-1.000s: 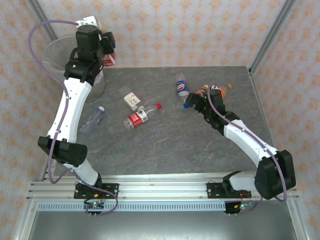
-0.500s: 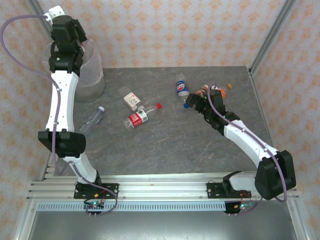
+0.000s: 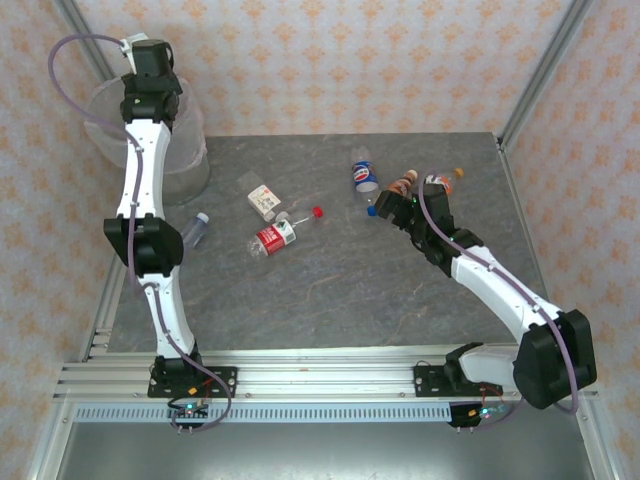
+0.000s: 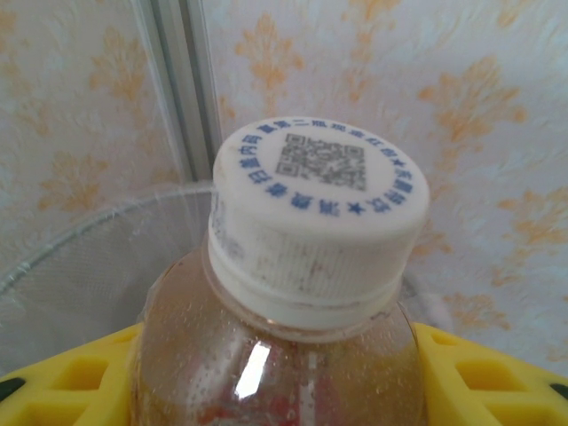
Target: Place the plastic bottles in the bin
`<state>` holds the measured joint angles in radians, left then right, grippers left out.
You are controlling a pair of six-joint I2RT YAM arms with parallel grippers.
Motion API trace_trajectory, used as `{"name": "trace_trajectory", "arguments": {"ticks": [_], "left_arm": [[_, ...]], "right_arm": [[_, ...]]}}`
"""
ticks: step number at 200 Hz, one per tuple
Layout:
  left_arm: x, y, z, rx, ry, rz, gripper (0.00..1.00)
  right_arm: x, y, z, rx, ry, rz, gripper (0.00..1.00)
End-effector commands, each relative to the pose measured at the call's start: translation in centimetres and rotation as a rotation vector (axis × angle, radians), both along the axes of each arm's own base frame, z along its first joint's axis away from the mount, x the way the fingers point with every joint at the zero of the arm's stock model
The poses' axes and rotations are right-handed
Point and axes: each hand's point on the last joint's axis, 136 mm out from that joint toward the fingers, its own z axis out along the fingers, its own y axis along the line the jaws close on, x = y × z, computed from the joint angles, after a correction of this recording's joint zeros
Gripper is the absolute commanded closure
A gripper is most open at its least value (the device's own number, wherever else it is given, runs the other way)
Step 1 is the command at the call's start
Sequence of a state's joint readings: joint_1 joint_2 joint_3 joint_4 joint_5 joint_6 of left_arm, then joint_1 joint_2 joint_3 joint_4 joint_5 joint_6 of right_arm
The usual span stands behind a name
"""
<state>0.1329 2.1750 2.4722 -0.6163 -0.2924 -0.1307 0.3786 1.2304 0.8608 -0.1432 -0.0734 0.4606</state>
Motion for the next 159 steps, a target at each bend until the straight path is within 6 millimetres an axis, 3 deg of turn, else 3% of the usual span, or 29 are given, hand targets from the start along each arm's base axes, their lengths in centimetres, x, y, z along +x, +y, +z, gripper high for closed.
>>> {"name": "trace_trajectory", "arguments": {"ticks": [1,40,107,159], "left_arm": [[-1.4,1.1,0.6,-0.023,0.011,0.036,0.49],[-1.7,0.8,0.0,-0.068,0.019,0.038,0.32],[-2.7,-0.5,2.2,-0.141,-0.045,-0.003,0.06],[-3.2,-2.7,3.7,-0.211,-0.071,-0.112,0.00]], "right_arm": [[-0.4,-0.8,-0.3,-0.017,0.007,-0.029,0.01],[-0.4,-0.8,-0.3,-0.023,0.008,-0.027,0.01],[-0.4,-0.9,-0.6,-0.026,0.011,-0.030,0.01],[-0.3,-1.0,-0.7,-0.031,0.008,-0.031,0.01]]}}
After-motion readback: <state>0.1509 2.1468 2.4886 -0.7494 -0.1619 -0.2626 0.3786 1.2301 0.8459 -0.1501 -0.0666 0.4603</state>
